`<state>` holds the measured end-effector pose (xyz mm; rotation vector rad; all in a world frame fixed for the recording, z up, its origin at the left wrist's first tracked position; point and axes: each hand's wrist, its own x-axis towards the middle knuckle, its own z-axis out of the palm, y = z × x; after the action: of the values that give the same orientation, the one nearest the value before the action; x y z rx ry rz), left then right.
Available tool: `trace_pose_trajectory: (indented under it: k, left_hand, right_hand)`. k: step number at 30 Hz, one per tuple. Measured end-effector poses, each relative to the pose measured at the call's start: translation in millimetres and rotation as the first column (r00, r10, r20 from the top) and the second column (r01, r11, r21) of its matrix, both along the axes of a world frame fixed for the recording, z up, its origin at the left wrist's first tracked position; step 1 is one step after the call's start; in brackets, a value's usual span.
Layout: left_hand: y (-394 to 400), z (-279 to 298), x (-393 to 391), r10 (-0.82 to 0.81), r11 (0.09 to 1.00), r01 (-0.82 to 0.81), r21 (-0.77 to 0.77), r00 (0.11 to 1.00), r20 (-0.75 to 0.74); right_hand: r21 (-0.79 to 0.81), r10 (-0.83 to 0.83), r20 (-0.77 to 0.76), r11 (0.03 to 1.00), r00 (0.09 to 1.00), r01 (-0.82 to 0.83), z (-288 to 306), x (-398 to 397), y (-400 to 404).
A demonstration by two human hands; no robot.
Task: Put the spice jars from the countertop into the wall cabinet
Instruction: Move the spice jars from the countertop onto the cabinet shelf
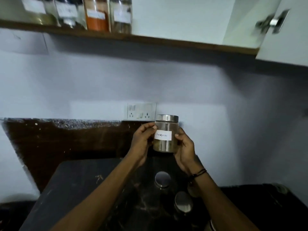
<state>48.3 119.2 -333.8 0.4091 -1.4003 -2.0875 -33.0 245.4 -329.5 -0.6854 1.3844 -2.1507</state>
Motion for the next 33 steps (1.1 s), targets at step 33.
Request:
trace_pose_trajectory:
  k: [33]
  left_hand:
    - [-87,315,-54,0.419,0.584,-0.582,-0.565,0.813,-0.405]
  right_hand:
    - [-0.105,-0.325,-0.887,0.834,0.328,0.543,311,-53,-129]
